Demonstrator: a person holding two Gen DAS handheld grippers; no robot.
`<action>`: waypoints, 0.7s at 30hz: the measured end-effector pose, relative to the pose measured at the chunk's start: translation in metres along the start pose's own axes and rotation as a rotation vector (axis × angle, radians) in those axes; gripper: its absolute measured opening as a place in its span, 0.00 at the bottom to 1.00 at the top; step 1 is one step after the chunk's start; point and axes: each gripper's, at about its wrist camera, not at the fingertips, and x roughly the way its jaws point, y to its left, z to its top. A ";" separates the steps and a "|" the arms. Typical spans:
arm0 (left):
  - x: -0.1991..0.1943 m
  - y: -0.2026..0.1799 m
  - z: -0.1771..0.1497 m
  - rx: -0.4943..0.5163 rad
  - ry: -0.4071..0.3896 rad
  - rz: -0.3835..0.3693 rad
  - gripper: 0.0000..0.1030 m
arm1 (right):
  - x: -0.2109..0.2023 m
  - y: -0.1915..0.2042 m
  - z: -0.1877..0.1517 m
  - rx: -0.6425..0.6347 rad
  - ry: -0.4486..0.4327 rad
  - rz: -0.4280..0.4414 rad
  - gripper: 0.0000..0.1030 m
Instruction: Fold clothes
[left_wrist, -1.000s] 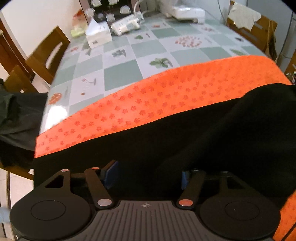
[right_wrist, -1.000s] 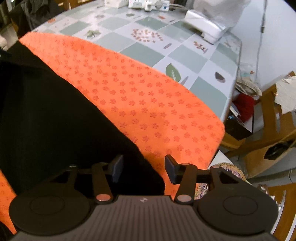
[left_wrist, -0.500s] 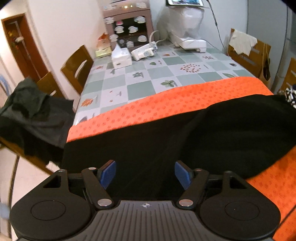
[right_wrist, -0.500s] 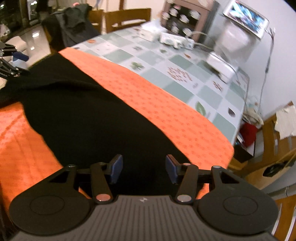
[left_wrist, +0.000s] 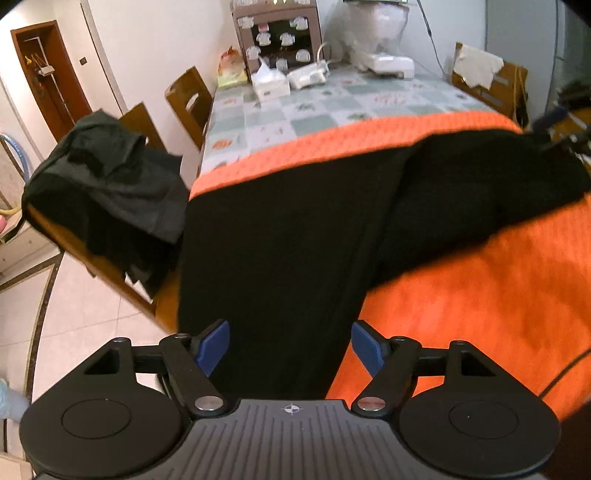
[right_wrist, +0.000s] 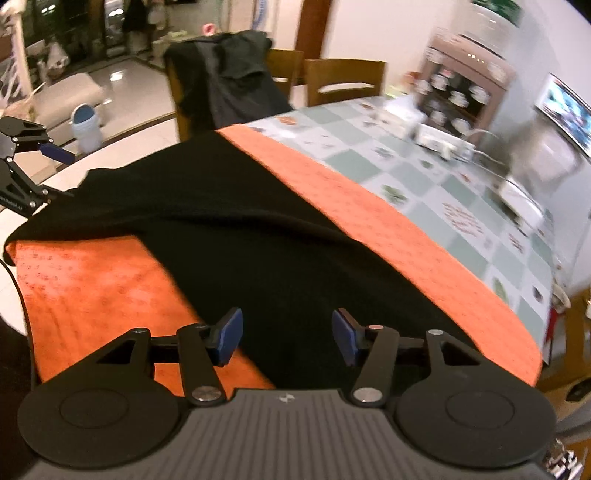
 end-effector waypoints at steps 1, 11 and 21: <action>-0.002 0.005 -0.012 0.009 0.011 0.003 0.73 | 0.004 0.012 0.004 -0.007 -0.002 0.009 0.59; -0.002 0.024 -0.080 -0.003 0.038 0.007 0.73 | 0.030 0.091 0.036 -0.041 0.011 0.045 0.59; 0.027 0.003 -0.098 -0.015 0.045 0.064 0.51 | 0.020 0.108 0.036 -0.042 0.021 0.063 0.60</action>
